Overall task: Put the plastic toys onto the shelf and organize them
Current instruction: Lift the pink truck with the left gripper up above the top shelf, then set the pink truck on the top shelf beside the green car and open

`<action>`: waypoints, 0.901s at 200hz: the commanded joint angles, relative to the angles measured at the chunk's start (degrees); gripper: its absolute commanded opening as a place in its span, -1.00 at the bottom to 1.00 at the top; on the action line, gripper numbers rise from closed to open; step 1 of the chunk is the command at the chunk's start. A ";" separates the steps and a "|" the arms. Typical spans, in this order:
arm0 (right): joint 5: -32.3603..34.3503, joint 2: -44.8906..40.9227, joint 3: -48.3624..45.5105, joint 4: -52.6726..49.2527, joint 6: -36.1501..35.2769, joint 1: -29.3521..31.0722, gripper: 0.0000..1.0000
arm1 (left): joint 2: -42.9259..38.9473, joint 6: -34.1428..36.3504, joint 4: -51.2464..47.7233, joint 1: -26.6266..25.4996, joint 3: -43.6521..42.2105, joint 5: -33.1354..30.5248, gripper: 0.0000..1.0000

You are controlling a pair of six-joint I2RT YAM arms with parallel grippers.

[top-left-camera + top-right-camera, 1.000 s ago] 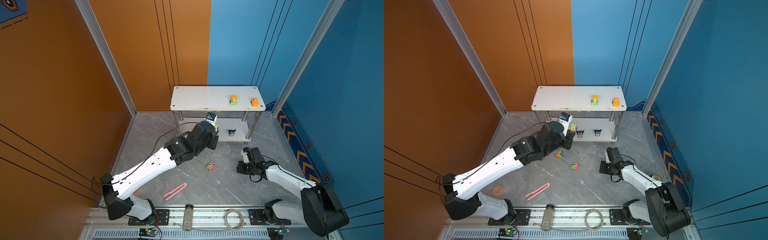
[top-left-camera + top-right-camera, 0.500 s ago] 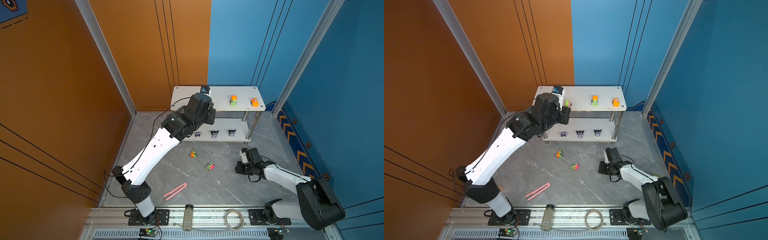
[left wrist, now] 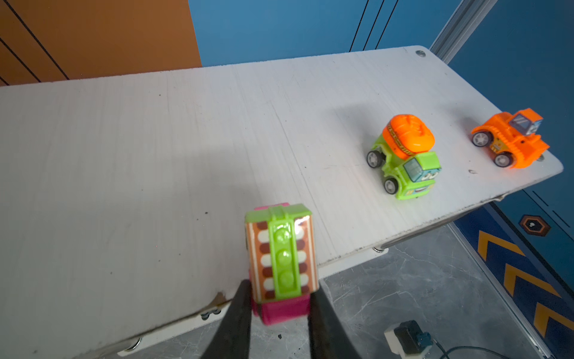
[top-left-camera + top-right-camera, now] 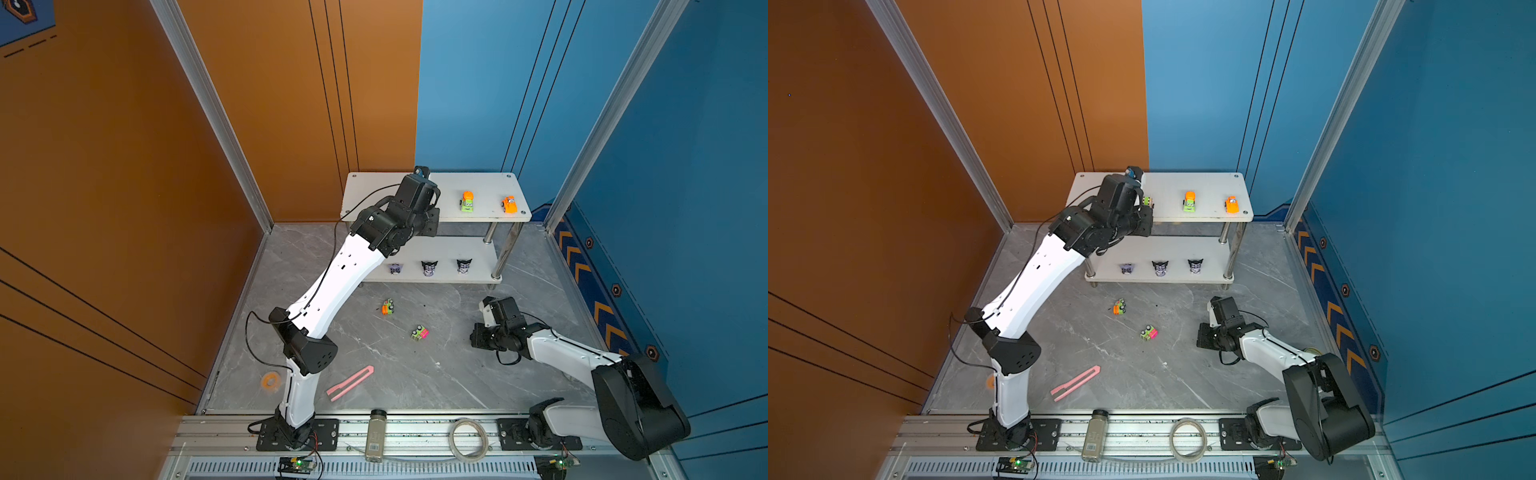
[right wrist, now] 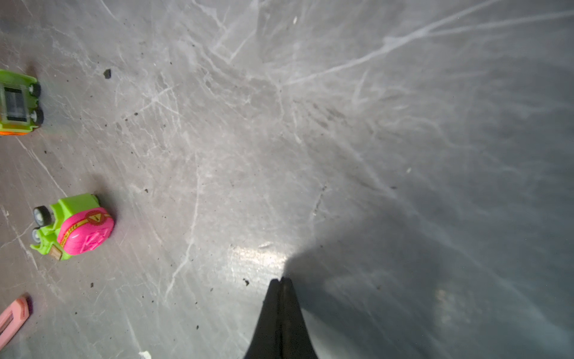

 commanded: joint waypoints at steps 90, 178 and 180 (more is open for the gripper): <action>0.75 1.34 -0.35 1.13 0.70 1.12 -1.00 | 5.45 -2.31 -0.52 0.49 7.21 1.46 -0.63; 1.29 1.71 -0.10 0.97 0.68 1.47 -1.00 | 6.26 -2.57 -0.56 0.50 7.12 1.32 -0.36; 1.25 1.78 -0.10 0.96 0.68 1.47 -1.00 | 6.26 -2.64 -0.50 0.45 7.11 1.27 -0.35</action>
